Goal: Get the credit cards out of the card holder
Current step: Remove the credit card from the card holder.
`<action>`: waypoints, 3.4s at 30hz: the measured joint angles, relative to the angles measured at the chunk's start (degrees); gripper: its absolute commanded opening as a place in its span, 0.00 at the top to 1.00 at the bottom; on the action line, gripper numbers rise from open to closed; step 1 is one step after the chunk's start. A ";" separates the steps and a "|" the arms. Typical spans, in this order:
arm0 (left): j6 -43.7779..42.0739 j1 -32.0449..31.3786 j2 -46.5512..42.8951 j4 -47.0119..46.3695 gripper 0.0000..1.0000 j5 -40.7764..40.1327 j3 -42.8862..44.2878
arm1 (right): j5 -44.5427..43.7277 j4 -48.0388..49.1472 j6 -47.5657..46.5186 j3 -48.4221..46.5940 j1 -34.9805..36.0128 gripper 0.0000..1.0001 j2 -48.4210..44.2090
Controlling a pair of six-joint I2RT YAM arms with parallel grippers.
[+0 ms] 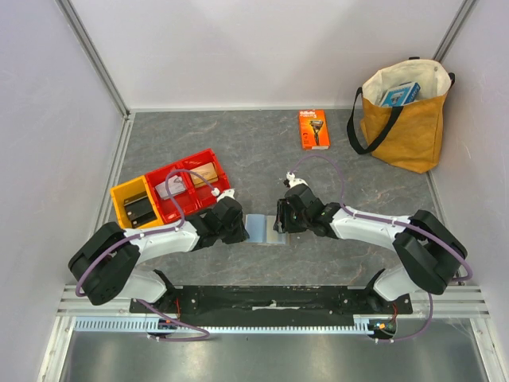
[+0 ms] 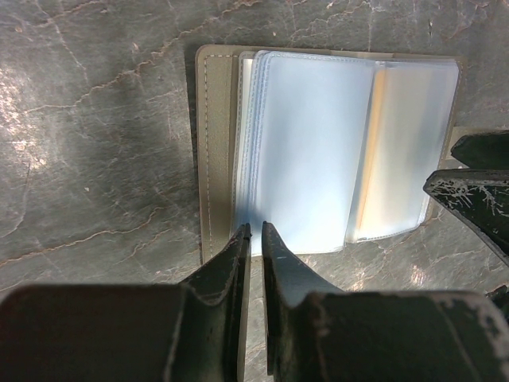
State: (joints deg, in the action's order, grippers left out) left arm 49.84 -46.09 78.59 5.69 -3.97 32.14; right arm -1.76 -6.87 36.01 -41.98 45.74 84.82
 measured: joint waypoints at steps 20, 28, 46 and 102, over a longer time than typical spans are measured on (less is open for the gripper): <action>0.00 0.00 0.02 -0.04 0.83 0.07 0.00 | 1.07 1.31 0.02 0.39 -0.15 0.56 2.14; 0.00 0.00 0.02 -0.04 0.84 0.09 0.00 | 3.08 1.18 0.02 0.37 -0.17 0.53 0.28; -0.02 0.00 -0.02 -0.04 0.84 0.48 -0.02 | 5.81 -3.02 -1.36 -4.15 -0.02 0.47 -0.90; 7.58 -0.02 -15.67 -5.16 0.78 2.58 -8.13 | -0.85 0.87 -2.49 -5.92 2.80 0.52 4.70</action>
State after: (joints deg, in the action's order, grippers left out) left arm 57.43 -46.11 62.92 0.54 -1.39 24.01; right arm -2.61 -6.00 33.52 -47.90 48.53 89.52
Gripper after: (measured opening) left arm 0.225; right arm 0.480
